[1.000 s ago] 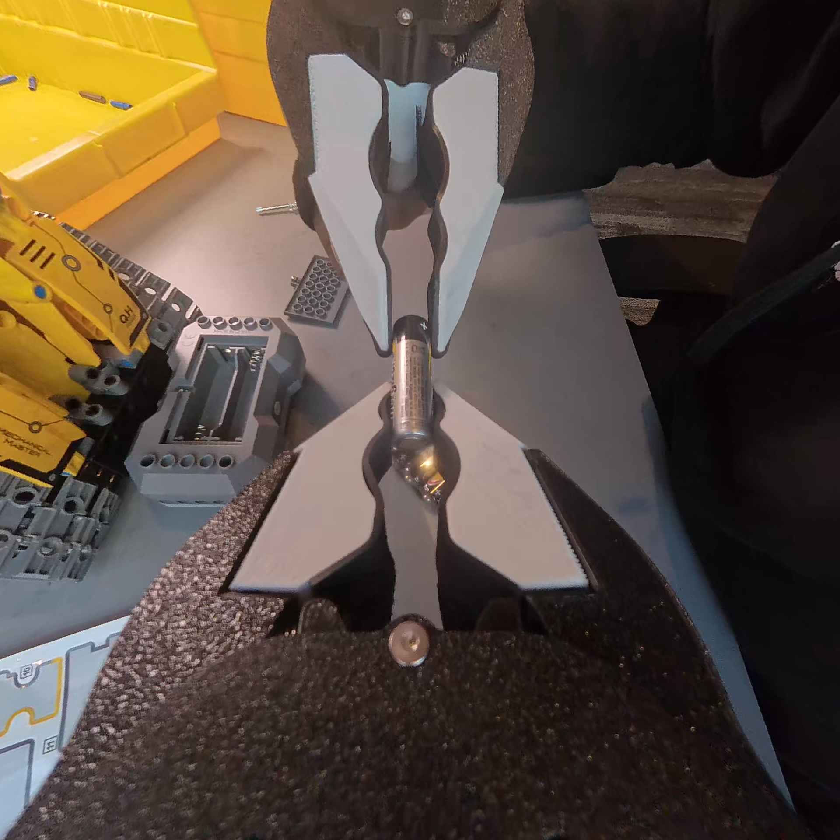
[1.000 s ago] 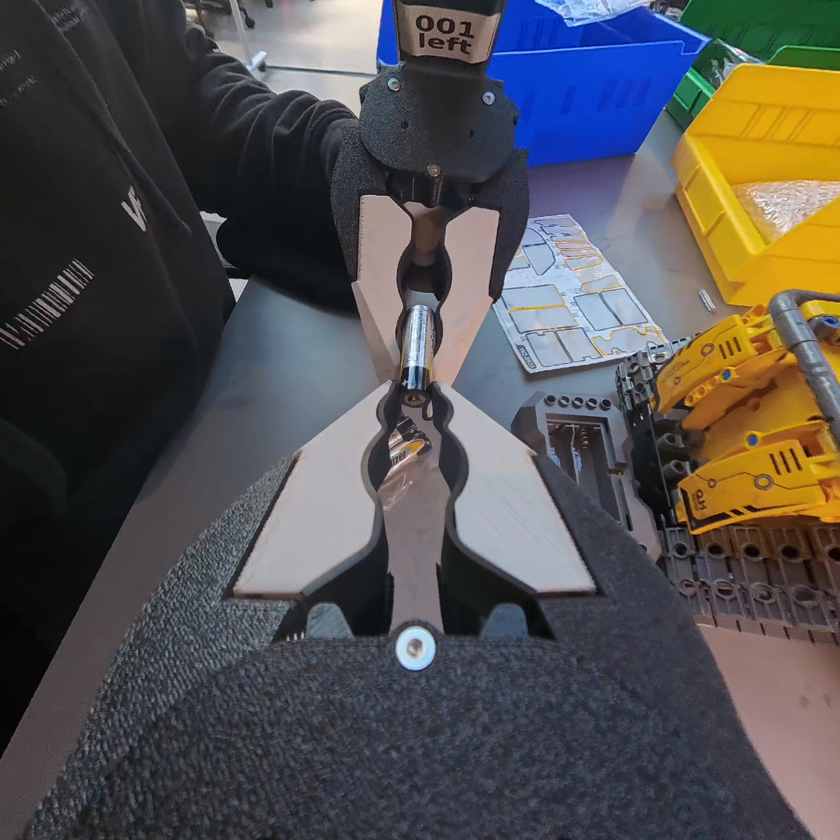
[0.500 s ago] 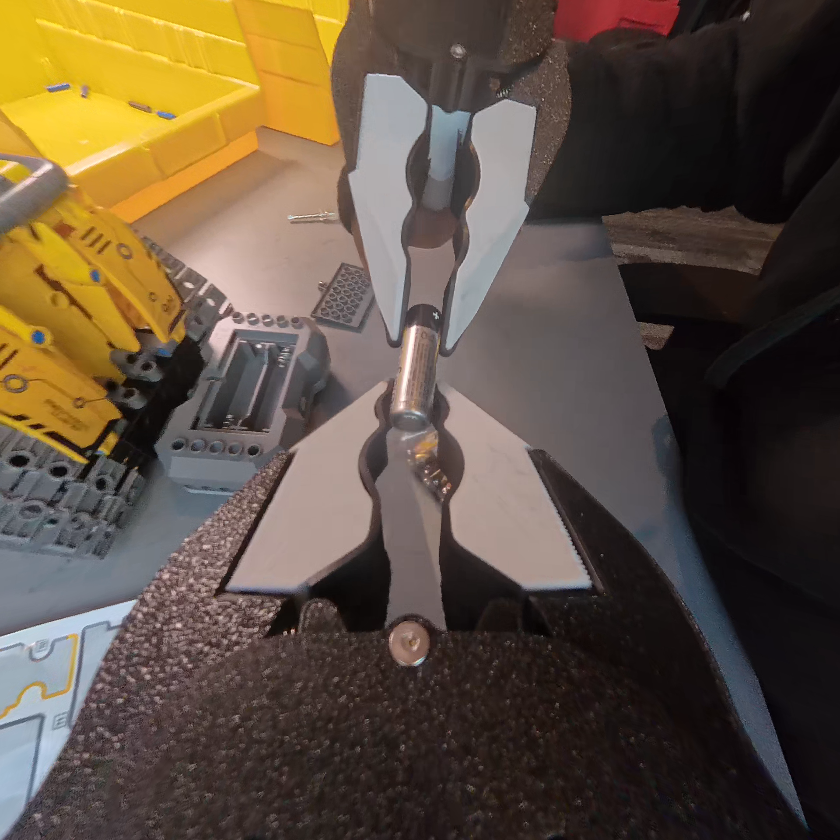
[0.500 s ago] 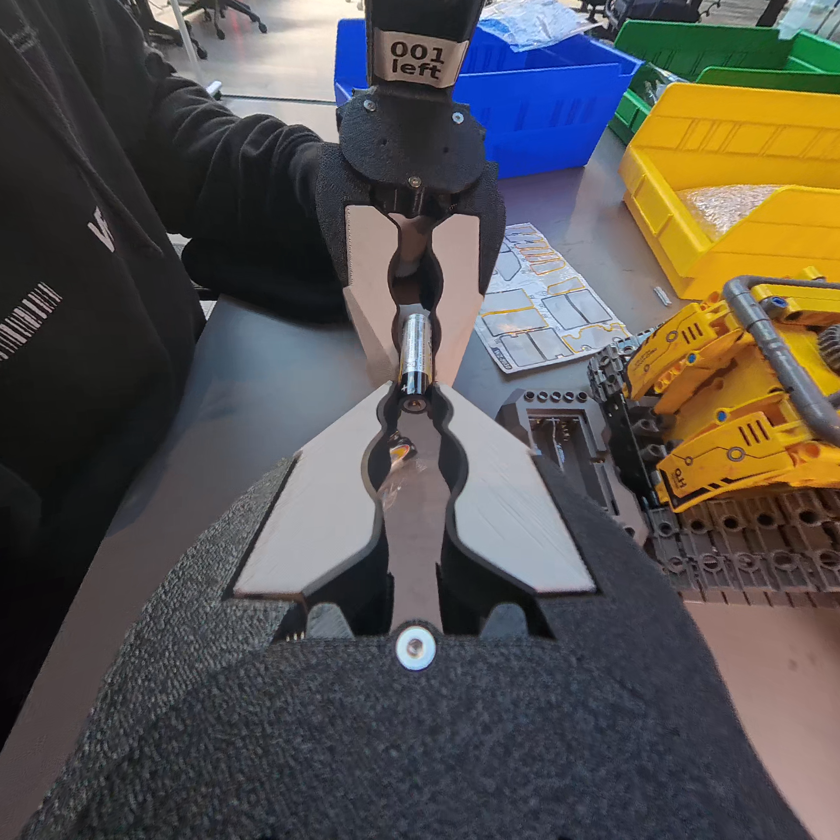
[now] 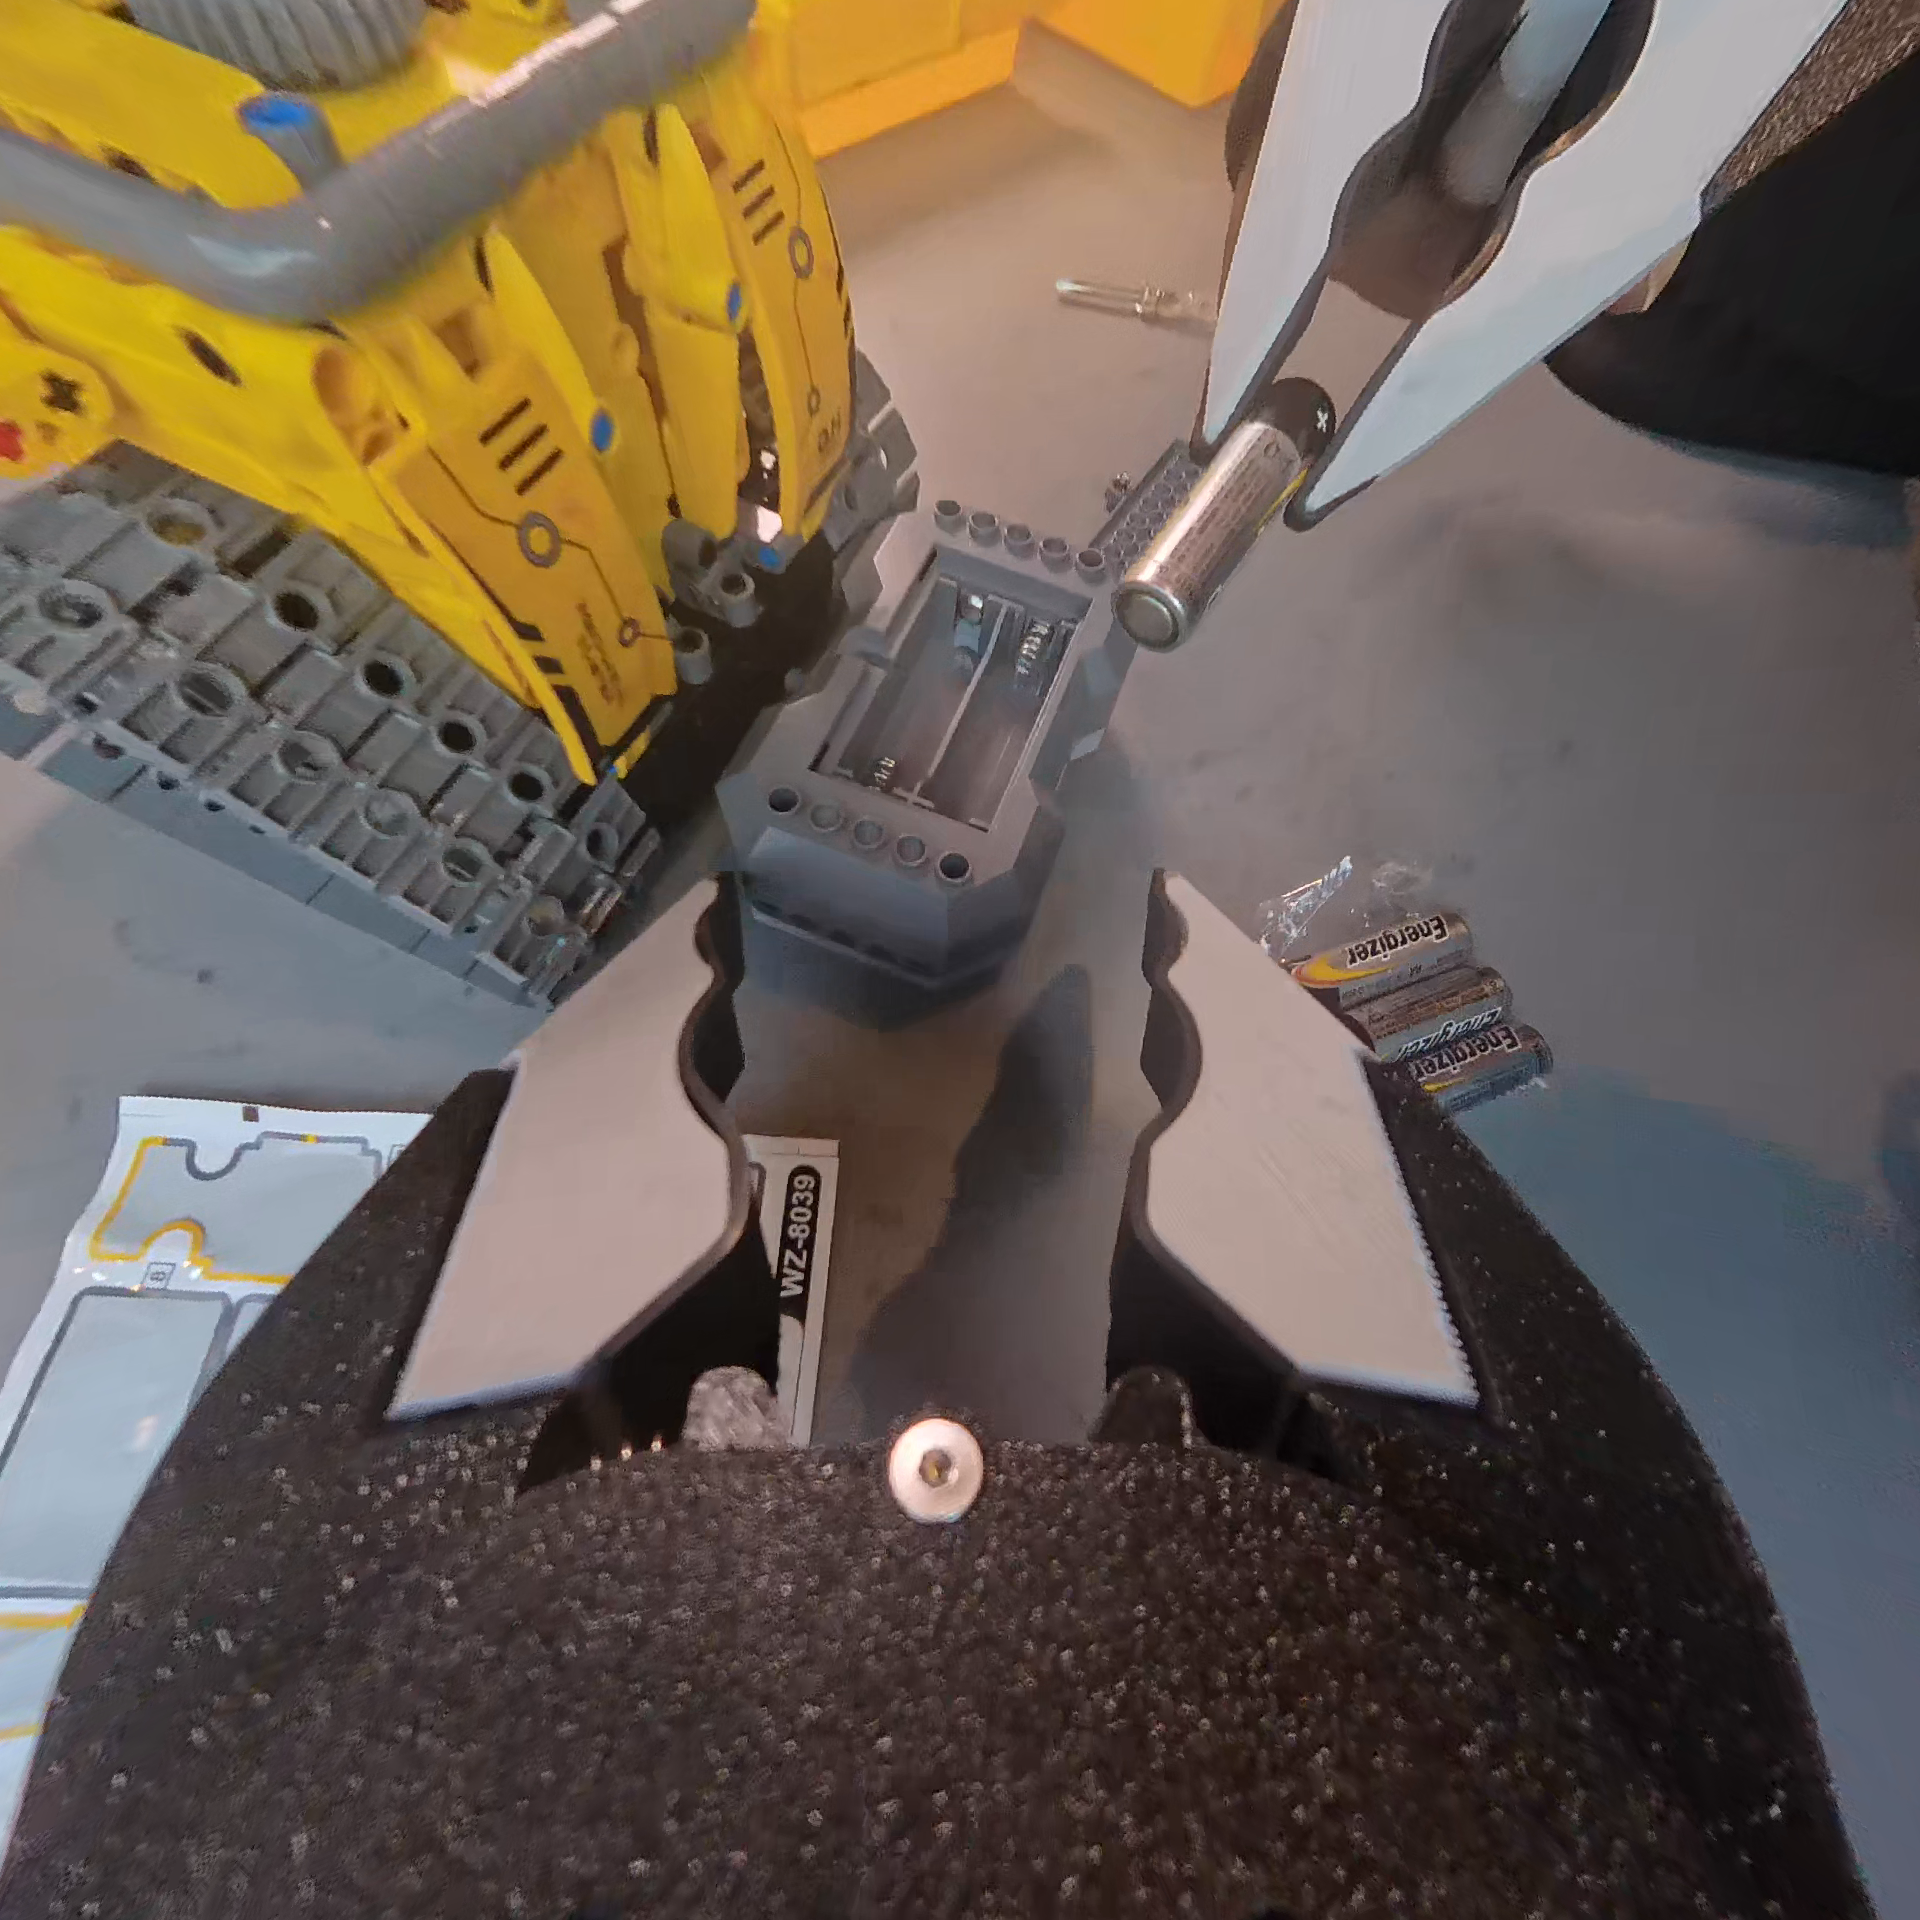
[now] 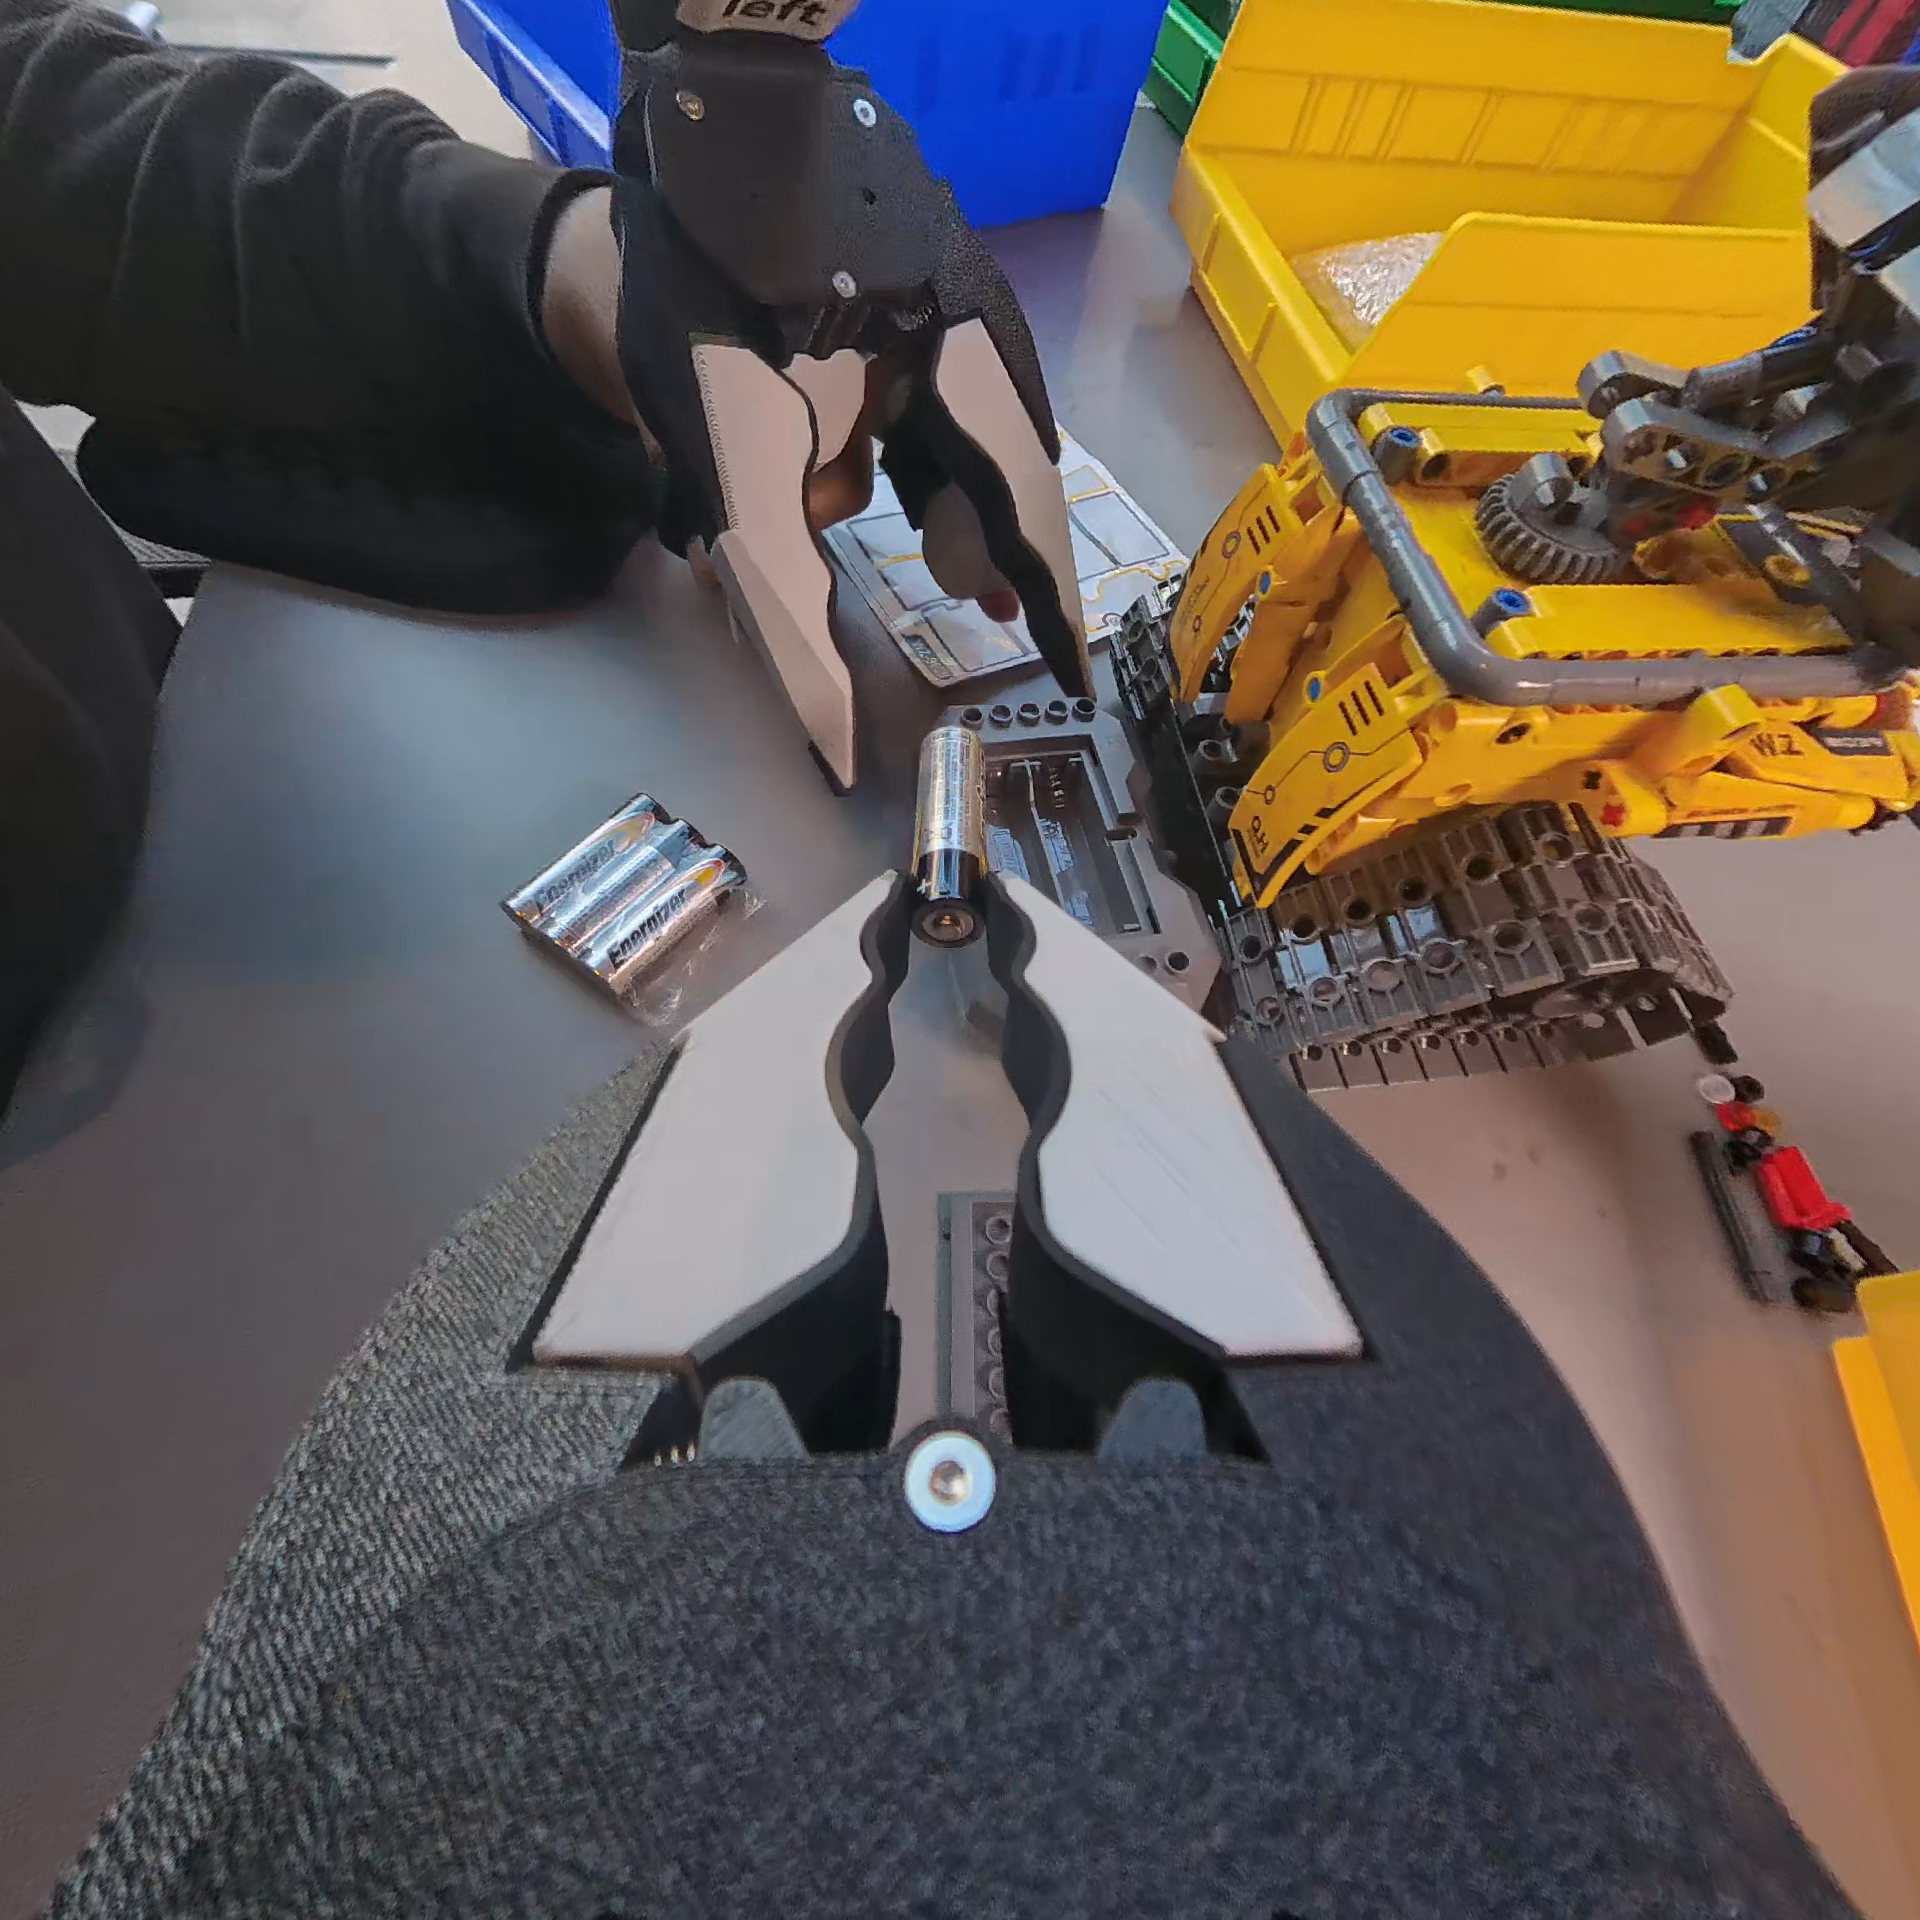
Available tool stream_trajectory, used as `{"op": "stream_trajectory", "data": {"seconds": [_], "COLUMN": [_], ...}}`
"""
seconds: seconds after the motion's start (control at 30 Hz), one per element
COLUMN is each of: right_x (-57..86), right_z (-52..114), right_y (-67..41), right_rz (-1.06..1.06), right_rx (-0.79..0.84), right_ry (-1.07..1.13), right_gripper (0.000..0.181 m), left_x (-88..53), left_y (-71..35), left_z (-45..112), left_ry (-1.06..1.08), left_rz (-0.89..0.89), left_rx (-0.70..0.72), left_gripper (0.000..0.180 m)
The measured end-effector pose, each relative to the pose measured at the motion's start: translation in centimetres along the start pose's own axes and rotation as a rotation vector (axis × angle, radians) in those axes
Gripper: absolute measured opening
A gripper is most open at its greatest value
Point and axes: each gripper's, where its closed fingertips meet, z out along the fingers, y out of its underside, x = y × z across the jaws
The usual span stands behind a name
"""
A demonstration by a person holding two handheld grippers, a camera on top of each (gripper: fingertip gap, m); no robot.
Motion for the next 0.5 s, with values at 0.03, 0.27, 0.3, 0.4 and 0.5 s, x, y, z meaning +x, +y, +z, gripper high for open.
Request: {"op": "stream_trajectory", "data": {"seconds": [0.03,0.27,0.3,0.4,0.5], "right_x": [0.2,0.9,1.0,0.5,-0.1], "right_z": [0.0,-0.1,-0.1,-0.1,-0.2], "right_y": [0.2,0.7,0.6,-0.4,-1.9], "right_rz": [0.004,0.009,0.007,-0.002,-0.044], "right_rx": [-0.009,-0.070,-0.069,-0.017,0.054], "right_ry": [0.005,-0.006,-0.011,-0.053,-0.067], "right_gripper": [0.014,0.014,0.014,0.014,0.014], "left_x": [-0.1,0.3,0.5,0.8,1.1], "left_y": [0.1,0.2,0.3,0.5,0.7], "left_z": [0.4,1.2,1.1,0.9,0.5], "left_ry": [0.002,0.002,0.008,0.014,0.024], "left_rz": [0.003,0.049,0.052,0.056,0.042], "left_rx": [-0.019,-0.053,-0.053,-0.056,-0.050], "left_gripper": [0.077,0.060,0.060,0.060,0.060]}}
